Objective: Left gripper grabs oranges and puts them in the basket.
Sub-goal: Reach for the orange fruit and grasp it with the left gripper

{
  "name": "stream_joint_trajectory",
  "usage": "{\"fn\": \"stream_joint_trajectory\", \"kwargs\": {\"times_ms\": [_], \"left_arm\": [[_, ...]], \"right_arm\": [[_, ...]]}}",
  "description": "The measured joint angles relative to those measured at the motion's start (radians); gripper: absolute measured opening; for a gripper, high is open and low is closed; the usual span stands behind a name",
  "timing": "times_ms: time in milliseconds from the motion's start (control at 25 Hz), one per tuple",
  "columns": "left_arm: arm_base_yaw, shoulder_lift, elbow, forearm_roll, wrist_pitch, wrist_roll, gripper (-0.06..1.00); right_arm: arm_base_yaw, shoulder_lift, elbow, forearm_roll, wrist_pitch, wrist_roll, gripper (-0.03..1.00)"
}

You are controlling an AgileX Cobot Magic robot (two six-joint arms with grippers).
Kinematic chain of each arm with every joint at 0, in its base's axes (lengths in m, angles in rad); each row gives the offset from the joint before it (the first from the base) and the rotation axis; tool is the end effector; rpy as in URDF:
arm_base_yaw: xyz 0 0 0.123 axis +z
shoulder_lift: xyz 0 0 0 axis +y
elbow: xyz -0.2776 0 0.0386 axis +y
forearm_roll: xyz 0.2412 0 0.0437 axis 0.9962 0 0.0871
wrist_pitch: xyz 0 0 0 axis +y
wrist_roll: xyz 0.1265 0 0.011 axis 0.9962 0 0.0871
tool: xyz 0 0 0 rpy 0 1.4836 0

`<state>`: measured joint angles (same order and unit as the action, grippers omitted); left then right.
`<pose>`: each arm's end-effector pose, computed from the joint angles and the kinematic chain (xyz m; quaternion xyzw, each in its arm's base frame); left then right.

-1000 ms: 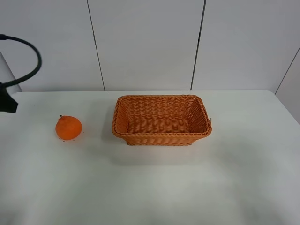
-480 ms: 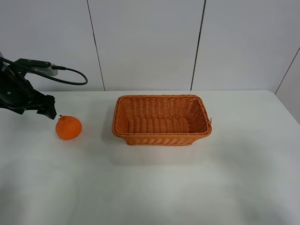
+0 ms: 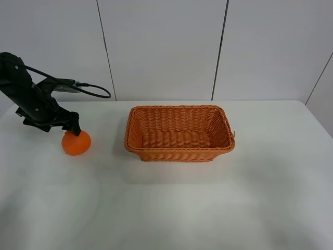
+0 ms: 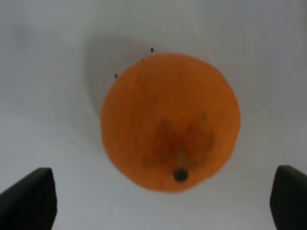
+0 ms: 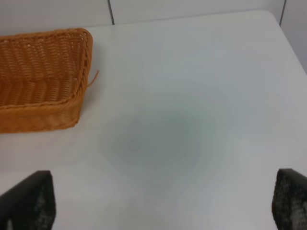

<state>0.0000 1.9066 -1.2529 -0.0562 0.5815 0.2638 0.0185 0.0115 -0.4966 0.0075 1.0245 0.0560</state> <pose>0.3981 -0.0039 0.1447 0.1090 0.9715 0.0077 0.2106 0.0300 0.0014 0.2604 0.0158 0.8475 0.0235 0.5301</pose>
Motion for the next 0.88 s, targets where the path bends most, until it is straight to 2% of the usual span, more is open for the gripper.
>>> {"fn": "stream_joint_trajectory", "kwargs": {"times_ms": [400,880], "left_arm": [[0.000,0.132,-0.077,-0.025,-0.014,0.026,0.99],[0.000,0.202,-0.082,-0.031,-0.027,0.037,0.98]], "right_arm": [[0.000,0.000,0.000,0.000,0.000,0.000,0.69],[0.000,0.000,0.000,0.000,0.000,0.000,0.69]]}}
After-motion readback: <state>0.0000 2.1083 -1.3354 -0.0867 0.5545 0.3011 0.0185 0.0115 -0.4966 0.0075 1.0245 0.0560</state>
